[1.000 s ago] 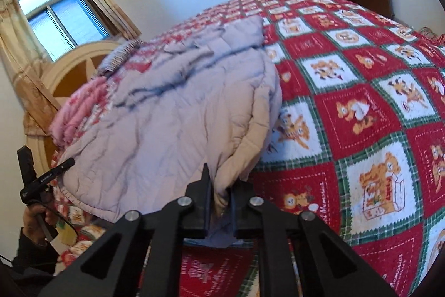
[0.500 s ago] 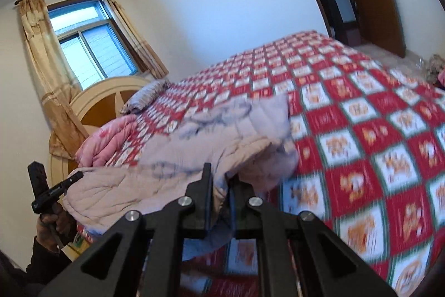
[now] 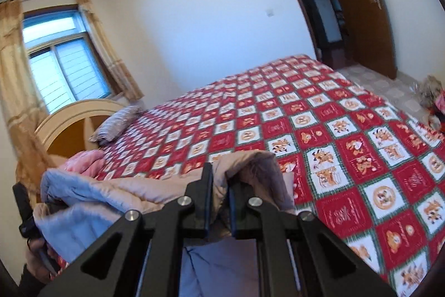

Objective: Fold large clothes

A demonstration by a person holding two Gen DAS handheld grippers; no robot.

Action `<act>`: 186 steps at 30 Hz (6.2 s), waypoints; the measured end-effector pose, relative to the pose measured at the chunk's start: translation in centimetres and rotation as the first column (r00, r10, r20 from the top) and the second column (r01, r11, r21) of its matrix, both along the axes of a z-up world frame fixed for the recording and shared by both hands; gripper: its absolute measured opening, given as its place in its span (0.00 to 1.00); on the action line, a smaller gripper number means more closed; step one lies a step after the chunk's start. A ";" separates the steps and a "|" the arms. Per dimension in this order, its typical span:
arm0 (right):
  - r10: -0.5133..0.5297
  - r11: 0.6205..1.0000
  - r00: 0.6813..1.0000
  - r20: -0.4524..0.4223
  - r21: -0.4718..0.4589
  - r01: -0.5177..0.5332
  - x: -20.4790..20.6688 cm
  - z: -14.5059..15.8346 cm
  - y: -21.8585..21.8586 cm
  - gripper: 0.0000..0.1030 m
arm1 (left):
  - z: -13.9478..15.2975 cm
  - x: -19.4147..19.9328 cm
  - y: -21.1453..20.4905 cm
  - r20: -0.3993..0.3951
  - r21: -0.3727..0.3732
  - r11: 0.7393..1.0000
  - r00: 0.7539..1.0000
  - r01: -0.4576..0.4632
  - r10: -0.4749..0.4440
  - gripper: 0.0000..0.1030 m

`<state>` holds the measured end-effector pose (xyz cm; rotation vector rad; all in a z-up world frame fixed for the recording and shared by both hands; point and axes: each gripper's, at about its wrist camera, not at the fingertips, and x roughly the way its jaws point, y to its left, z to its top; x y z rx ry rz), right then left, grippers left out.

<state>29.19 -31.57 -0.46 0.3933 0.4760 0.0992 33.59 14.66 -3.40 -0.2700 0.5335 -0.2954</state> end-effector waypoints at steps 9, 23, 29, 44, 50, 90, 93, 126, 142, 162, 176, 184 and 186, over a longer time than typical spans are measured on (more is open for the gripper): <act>-0.115 0.991 0.990 -0.085 -0.080 0.108 10.5 -4.9 -1.1 0.33 | -4.5 9.0 -1.0 -0.163 -0.040 0.998 0.986 -0.051 0.044 0.66; -0.022 0.989 0.993 -0.112 -0.144 0.006 7.5 -7.6 5.2 0.77 | -4.3 4.4 -7.3 0.128 0.306 0.937 0.983 -0.167 0.133 0.99; 0.171 0.932 0.969 -0.179 -0.290 -0.218 7.4 -11.1 13.0 0.81 | -6.2 7.1 -10.3 0.092 0.411 0.898 0.987 -0.161 0.135 0.99; 0.010 0.947 0.962 -0.272 -0.305 -0.096 15.4 -16.7 10.3 0.88 | -15.0 13.0 -6.7 -0.180 0.303 0.915 0.927 -0.266 0.329 0.99; 0.010 0.943 0.957 -0.289 -0.316 -0.106 16.0 -17.5 10.5 0.90 | -15.4 13.3 -6.5 -0.207 0.287 0.923 0.924 -0.256 0.320 0.99; -0.054 0.888 0.910 -0.412 -0.436 -0.144 22.2 -18.8 17.9 1.00 | -16.1 13.3 -5.9 -0.271 0.277 0.918 0.893 -0.285 0.359 0.99; -0.058 0.888 0.905 -0.422 -0.436 -0.146 22.5 -18.9 17.9 1.00 | -16.4 13.5 -5.5 -0.296 0.243 0.932 0.895 -0.268 0.334 0.99; -0.068 0.850 0.919 -0.389 -0.505 -0.151 13.8 -18.7 17.2 1.00 | -15.2 5.5 -3.9 -0.348 0.188 0.962 0.902 -0.199 0.254 0.99; -0.060 0.824 0.942 -0.330 -0.550 -0.140 4.8 -19.0 18.1 1.00 | -16.8 -1.1 -2.7 -0.316 0.061 0.961 0.908 -0.270 0.276 0.99; -0.064 0.815 0.954 -0.293 -0.567 -0.120 4.2 -19.7 18.5 1.00 | -14.8 -1.7 -2.2 -0.223 -0.045 0.970 0.949 -0.238 0.222 0.29; -0.088 0.778 0.952 -0.292 -0.617 -0.118 1.9 -19.0 22.1 0.96 | -12.0 -6.0 2.7 -0.147 -0.232 0.954 0.977 -0.188 0.156 0.17; 0.037 0.769 0.958 -0.284 -0.604 -0.209 0.1 -18.8 27.9 0.97 | -11.6 -8.6 9.5 -0.154 -0.234 0.929 0.954 -0.288 0.258 0.17; 0.110 0.784 0.942 -0.316 -0.555 -0.277 0.0 -17.9 27.9 0.98 | -10.4 -9.1 10.1 -0.126 -0.212 0.932 0.954 -0.294 0.272 0.17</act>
